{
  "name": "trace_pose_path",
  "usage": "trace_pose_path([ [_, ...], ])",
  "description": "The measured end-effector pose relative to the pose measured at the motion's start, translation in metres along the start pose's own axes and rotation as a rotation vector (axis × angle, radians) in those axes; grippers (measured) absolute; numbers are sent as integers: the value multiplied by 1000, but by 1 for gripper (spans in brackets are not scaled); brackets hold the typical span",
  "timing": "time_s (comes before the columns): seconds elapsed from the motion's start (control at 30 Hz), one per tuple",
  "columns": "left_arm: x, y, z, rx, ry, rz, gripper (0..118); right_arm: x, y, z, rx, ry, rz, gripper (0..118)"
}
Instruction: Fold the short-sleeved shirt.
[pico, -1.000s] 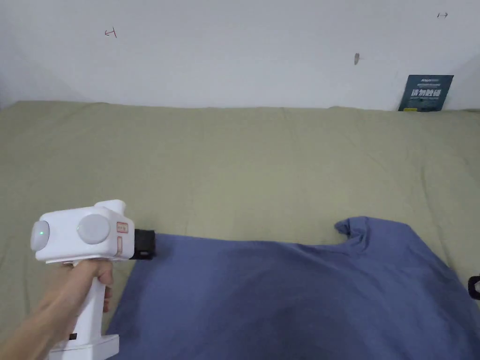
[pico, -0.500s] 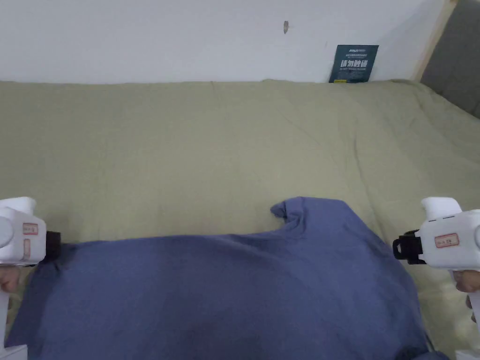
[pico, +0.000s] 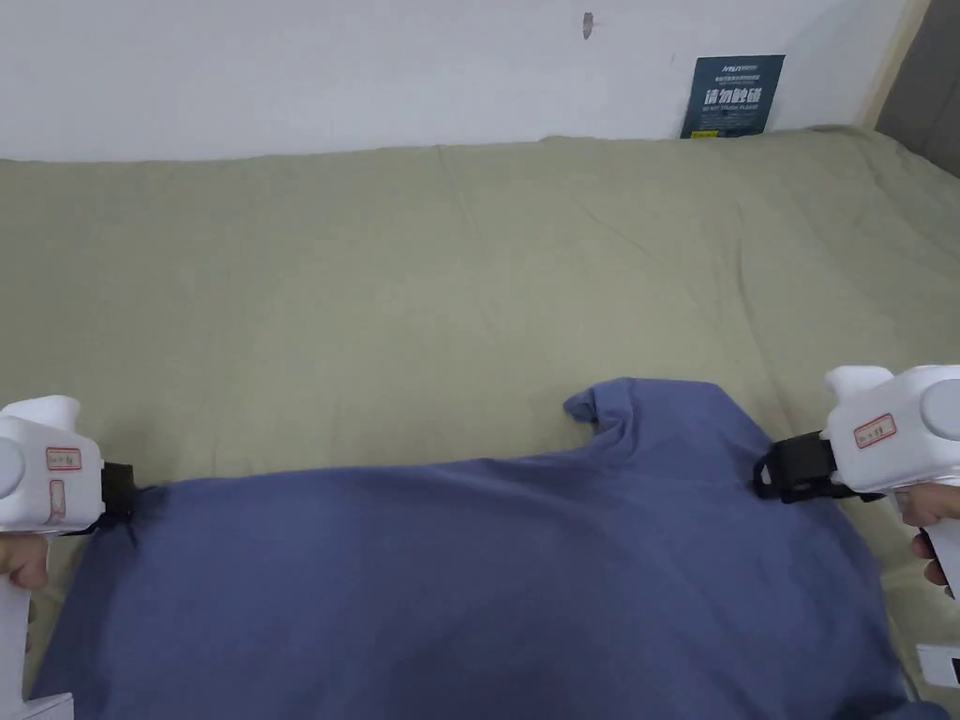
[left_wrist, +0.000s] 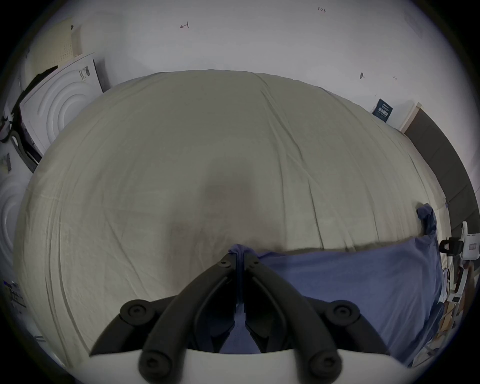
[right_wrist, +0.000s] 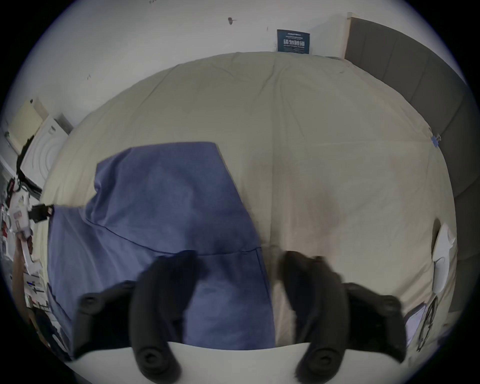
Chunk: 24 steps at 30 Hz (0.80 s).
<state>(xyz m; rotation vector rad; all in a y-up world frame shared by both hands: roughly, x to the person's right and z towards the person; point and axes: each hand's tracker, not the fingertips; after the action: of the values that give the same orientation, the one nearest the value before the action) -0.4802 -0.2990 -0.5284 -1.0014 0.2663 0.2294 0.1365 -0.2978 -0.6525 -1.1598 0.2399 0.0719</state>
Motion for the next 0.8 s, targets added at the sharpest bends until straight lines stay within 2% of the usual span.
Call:
trace_pose_path([
  [0.07, -1, -1, -1, 1, 1, -3, 5, 1, -3, -1, 9, -31, 33, 34],
  [0.1, -2, 0, 1, -2, 0, -2, 5, 2, -8, 7, 23, -13, 22, 6],
  [0.13, -2, 2, 2, -7, -3, -1, 5, 7, -8, 11, 26, 2, -2, 2],
  [0.2, -1, -2, 10, -12, -8, -9, 5, 12, -13, 26, 86, 86, -70, 2],
  [0.23, -1, -2, 14, -8, -8, -12, 5, 16, -14, 32, 88, 98, -75, 2],
  [0.57, -25, -32, 104, 71, -86, 54, 5, 20, -63, 117, 221, 168, -95, 2],
  [0.8, -42, -99, 178, 112, -121, 74, 5, 21, -133, 182, 277, 198, -84, 2],
])
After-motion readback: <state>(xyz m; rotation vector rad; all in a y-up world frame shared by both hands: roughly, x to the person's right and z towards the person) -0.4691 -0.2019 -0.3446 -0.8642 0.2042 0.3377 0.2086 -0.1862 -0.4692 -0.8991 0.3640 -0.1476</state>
